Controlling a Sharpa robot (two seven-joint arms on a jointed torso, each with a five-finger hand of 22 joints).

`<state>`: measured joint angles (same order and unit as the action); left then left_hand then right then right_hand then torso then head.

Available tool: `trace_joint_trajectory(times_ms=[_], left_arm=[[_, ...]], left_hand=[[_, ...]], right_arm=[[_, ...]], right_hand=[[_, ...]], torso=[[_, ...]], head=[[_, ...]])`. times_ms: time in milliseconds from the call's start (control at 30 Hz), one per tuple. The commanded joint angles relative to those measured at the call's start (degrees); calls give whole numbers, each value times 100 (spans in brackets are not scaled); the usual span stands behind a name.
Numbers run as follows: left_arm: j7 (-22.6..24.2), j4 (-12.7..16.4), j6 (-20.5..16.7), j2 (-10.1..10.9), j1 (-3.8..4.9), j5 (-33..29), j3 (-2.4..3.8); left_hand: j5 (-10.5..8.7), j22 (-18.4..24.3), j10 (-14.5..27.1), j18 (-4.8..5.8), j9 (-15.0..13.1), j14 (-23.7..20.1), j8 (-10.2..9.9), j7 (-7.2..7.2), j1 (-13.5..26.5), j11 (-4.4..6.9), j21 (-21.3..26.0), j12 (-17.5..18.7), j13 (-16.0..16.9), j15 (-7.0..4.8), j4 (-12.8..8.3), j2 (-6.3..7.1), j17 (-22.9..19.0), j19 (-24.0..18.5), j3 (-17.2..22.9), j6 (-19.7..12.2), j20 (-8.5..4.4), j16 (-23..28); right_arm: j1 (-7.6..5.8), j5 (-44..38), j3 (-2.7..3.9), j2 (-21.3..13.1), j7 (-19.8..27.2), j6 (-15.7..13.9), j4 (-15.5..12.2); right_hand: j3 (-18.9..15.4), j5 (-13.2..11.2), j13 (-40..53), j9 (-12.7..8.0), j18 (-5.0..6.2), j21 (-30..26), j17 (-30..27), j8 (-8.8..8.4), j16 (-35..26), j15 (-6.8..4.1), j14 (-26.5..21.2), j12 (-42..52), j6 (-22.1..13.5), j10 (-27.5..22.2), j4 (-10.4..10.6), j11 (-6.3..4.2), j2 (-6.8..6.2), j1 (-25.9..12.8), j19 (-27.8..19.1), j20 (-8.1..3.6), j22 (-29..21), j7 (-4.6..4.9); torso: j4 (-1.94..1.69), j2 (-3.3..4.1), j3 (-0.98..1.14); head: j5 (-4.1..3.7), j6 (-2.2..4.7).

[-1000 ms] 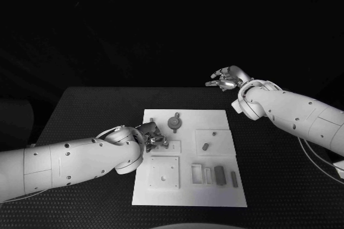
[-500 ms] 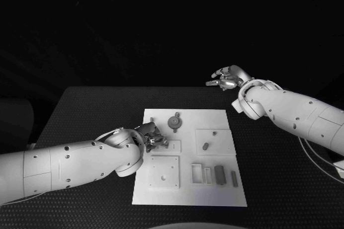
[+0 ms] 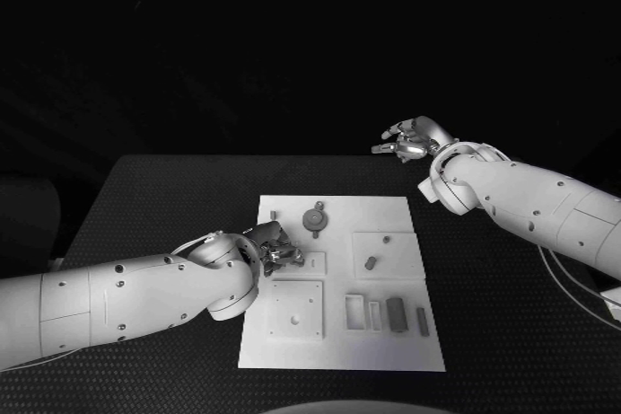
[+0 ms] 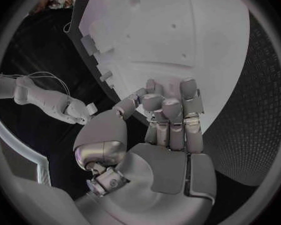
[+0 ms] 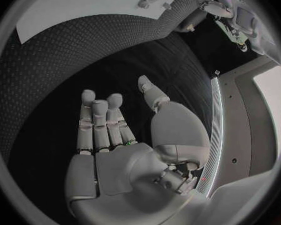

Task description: Assemble the parts on the task board

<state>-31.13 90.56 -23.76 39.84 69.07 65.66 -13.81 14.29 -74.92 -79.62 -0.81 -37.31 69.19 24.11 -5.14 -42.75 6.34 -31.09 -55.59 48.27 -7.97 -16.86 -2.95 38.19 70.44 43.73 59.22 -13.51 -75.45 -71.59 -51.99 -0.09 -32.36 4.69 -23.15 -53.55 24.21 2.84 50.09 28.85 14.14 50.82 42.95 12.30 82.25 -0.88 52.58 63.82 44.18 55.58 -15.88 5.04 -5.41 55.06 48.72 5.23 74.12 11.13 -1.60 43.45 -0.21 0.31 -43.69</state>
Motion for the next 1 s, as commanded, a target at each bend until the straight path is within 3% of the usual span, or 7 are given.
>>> trace_joint_trajectory(times_ms=[33, 1000], left_arm=[[-7, 34, 102, -4, -2, -43, 1], [-20, 12, 323, -37, -13, 66, 1]], left_hand=[[52, -108, 47, -95, -18, -70, 15, 609, -114, 94, 18, -37, -7, -60, 9, -98, -13, 58, 41, 1126, -43, -39], [127, -115, 42, -94, -28, -79, 14, 616, -149, 99, 8, -52, -12, -65, 7, -45, -57, 62, 58, 1145, -49, -79]], right_arm=[[4, 2, 2, 7, 29, 79, -1], [21, 3, 2, 9, 28, 94, 11]], right_hand=[[-31, 3, -11, -10, 86, -9, -9, 40, 32, -34, -11, 34, 51, -848, 4, -21, 3, -34, -6, 39, 10, 2], [-35, 2, -22, -13, 86, -12, -16, 41, 34, -33, -16, 38, 49, -854, 5, -20, 5, -49, -9, 40, 10, 3]], torso=[[-2, -1, -1], [2, 1, 0]], head=[[-1, -6], [9, -28]])
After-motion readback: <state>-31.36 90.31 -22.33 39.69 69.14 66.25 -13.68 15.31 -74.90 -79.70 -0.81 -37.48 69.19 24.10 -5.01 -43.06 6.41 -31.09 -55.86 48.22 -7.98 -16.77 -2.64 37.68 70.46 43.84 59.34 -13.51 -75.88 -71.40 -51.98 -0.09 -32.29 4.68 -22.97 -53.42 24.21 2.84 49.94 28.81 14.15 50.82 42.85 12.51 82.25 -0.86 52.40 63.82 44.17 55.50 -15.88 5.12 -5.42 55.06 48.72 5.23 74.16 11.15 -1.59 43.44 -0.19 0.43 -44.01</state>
